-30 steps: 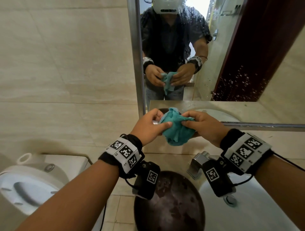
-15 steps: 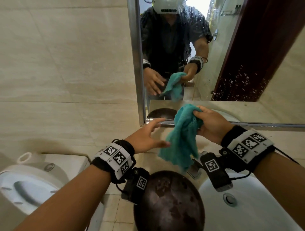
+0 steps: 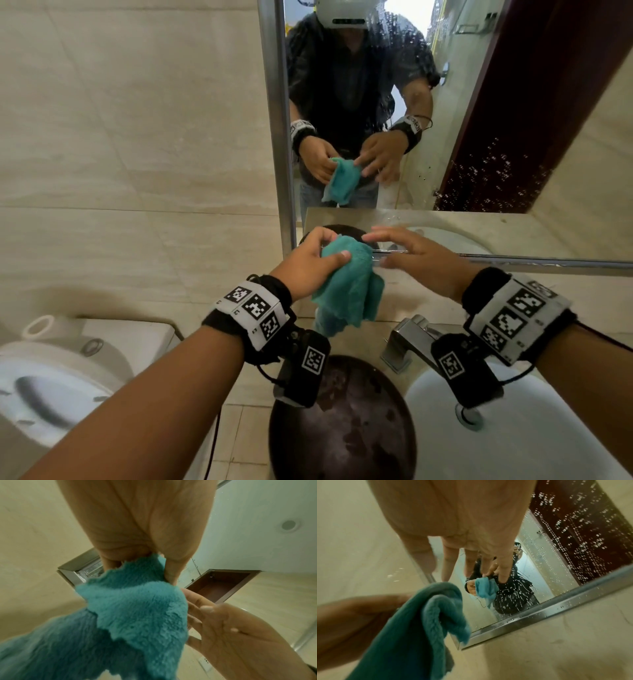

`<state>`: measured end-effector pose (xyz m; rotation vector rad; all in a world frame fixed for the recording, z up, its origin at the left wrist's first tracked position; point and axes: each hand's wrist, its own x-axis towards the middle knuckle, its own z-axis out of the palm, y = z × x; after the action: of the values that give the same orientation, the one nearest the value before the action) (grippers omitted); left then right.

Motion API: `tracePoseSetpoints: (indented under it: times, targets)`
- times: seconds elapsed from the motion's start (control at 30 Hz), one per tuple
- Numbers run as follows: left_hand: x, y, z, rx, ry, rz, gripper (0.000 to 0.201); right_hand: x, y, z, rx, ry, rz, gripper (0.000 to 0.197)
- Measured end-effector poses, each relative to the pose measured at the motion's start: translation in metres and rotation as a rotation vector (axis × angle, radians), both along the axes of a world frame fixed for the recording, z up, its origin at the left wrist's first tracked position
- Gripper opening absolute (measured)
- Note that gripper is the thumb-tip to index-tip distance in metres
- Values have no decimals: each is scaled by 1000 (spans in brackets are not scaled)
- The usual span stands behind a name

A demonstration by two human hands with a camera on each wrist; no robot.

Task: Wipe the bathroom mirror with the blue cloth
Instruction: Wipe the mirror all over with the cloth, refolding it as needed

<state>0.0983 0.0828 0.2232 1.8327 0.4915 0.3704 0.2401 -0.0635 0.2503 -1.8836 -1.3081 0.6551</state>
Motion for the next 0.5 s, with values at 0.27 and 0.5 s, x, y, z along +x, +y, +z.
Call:
tracePoseSetpoints:
  times: [0.27, 0.5]
  targets:
    - [8, 4, 12, -7, -51, 74, 23, -7, 18, -15, 107, -39, -80, 43]
    - [-4, -1, 9, -278, 243, 19, 51, 4, 24, -20, 200, -4, -303, 38]
